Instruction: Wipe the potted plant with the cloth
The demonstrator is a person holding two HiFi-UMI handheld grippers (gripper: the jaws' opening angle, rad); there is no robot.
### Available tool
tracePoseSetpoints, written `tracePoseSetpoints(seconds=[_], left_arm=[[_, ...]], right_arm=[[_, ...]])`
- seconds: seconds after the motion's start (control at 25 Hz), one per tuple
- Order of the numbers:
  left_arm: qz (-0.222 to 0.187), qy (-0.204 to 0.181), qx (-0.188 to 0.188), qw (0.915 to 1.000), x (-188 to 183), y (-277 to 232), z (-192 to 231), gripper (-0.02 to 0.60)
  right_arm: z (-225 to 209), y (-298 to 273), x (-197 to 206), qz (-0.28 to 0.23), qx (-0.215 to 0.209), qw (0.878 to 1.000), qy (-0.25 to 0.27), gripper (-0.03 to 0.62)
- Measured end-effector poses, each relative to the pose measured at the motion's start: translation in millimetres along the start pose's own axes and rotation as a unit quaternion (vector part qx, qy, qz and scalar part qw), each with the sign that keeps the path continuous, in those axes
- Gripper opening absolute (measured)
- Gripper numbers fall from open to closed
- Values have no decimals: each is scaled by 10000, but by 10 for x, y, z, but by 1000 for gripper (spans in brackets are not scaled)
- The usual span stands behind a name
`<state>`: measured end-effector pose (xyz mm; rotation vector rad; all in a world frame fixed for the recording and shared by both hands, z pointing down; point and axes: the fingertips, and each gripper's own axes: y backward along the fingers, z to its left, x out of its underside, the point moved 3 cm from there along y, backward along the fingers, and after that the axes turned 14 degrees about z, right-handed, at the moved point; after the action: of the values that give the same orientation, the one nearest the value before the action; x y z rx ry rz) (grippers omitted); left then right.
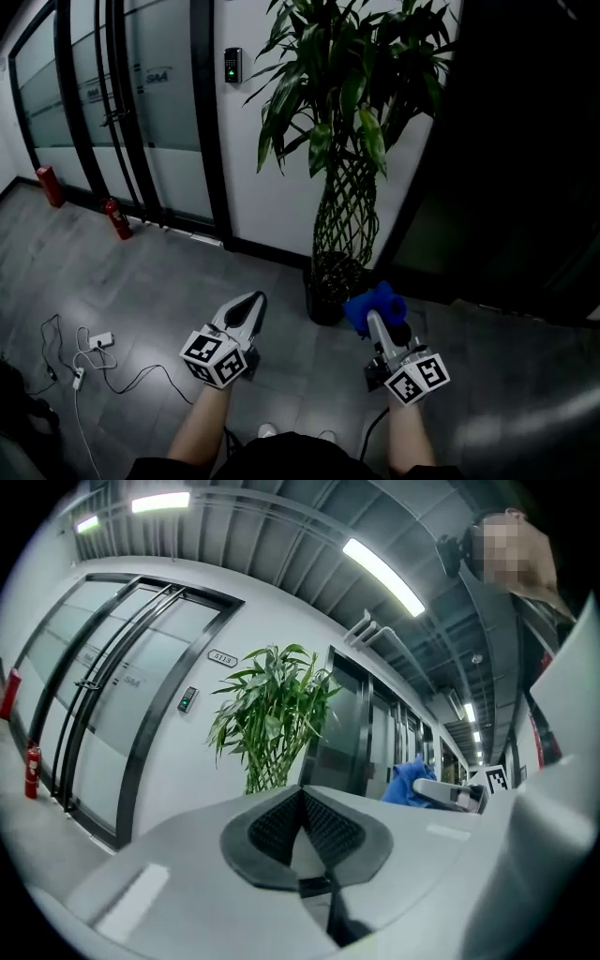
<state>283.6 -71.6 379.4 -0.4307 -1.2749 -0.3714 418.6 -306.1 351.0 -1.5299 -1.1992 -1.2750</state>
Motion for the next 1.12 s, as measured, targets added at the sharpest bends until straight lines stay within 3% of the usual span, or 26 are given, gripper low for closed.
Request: tracePoseSetpoints(seconds=[0.36, 0.68, 1.12], left_arm=[[-56, -43, -61, 10000, 147, -83, -431, 6], [-119, -76, -280, 9995, 155, -149, -470, 6], [-37, -2, -142, 9999, 216, -308, -500, 6]], right_arm=[[-385, 303, 141, 364, 51, 9993, 2, 110], [-552, 365, 152, 392, 72, 9990, 192, 110], [-665, 354, 176, 464, 136, 9983, 327, 110]])
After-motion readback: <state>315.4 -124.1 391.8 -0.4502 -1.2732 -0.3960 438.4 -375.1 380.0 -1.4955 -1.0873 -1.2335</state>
